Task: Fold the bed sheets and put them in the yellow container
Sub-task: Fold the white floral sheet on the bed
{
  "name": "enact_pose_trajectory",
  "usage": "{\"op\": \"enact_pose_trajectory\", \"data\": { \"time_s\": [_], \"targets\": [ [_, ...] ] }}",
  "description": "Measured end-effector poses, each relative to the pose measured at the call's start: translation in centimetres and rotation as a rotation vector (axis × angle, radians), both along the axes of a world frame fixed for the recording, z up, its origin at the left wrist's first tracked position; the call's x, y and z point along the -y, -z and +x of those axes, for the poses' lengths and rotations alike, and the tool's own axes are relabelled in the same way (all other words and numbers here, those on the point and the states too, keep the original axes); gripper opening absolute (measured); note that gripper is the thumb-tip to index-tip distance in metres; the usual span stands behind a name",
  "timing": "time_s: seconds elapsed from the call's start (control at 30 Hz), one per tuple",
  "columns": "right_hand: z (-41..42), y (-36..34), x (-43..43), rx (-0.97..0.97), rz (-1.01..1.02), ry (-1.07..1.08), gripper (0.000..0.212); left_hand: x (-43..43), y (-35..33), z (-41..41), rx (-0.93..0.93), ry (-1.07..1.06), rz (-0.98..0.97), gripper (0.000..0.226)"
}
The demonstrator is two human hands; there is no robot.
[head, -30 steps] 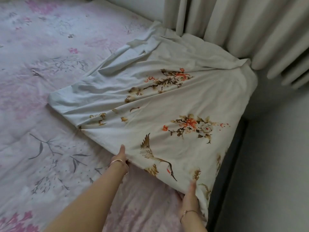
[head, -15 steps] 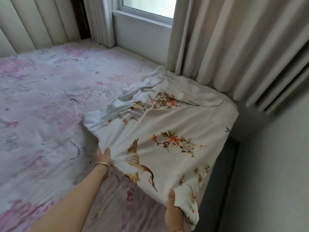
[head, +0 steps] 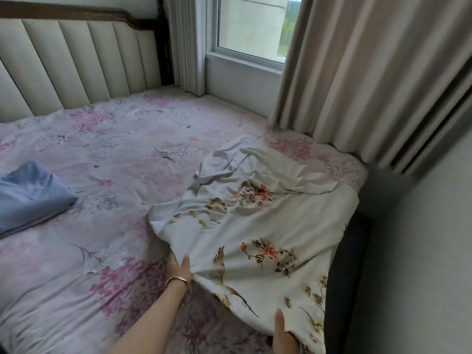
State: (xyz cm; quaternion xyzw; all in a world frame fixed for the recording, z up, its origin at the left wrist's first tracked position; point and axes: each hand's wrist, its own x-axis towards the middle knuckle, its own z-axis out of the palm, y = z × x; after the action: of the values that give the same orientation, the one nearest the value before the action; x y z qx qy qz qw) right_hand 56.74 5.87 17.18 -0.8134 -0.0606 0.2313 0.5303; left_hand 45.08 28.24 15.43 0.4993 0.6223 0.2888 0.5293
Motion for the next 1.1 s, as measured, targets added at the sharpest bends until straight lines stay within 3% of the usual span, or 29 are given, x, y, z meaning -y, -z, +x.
{"op": "enact_pose_trajectory", "data": {
  "time_s": [0.03, 0.1, 0.13, 0.17, 0.23, 0.37, 0.57, 0.73, 0.83, 1.0, 1.1],
  "targets": [
    [-0.7, -1.0, 0.5, 0.019, -0.097, 0.071, 0.043, 0.6, 0.1, 0.1, 0.015, 0.007, -0.004, 0.047],
    [-0.4, 0.1, 0.3, -0.066, -0.029, 0.178, 0.078, 1.5, -0.1, 0.9, 0.044, 0.024, -0.016, 0.048],
    [-0.7, 0.1, -0.1, -0.250, 0.107, 0.305, 0.068, 1.8, -0.4, 0.9, 0.072, 0.015, -0.041, 0.048],
    [-1.5, 0.4, 0.6, -0.291, 0.118, 0.280, 0.062, 2.0, -0.6, 0.5, 0.093, 0.008, -0.050, 0.048],
    [-2.3, 1.2, 2.0, -0.206, -0.021, 0.209, 0.058, 1.8, -1.0, -0.7, 0.111, 0.020, -0.060, 0.048],
    [-5.9, 0.3, 1.3, -0.222, -0.112, 0.159, 0.070, -0.1, -1.5, -5.3, 0.103, 0.043, -0.006, 0.047],
    [-17.2, -0.6, -0.5, -0.247, -0.042, 0.118, 0.061, -1.8, 2.1, -18.4, -0.015, 0.076, 0.030, 0.047],
    [-28.8, 1.2, 0.3, -0.357, -0.086, 0.302, 0.061, -1.0, 3.2, -27.7, -0.070, 0.149, 0.002, 0.046],
    [-33.4, 0.9, 1.6, -0.399, -0.069, 0.460, 0.060, 0.1, 2.9, -29.2, -0.033, 0.203, -0.019, 0.045],
    [-36.6, 1.0, 6.2, -0.264, -0.060, 0.664, 0.046, 4.9, 2.8, -28.6, 0.040, 0.261, -0.073, 0.049],
    [-38.1, 3.4, 8.0, -0.328, -0.091, 0.715, 0.044, 6.9, 4.2, -30.2, -0.004, 0.275, -0.094, 0.051]
  ]
}}
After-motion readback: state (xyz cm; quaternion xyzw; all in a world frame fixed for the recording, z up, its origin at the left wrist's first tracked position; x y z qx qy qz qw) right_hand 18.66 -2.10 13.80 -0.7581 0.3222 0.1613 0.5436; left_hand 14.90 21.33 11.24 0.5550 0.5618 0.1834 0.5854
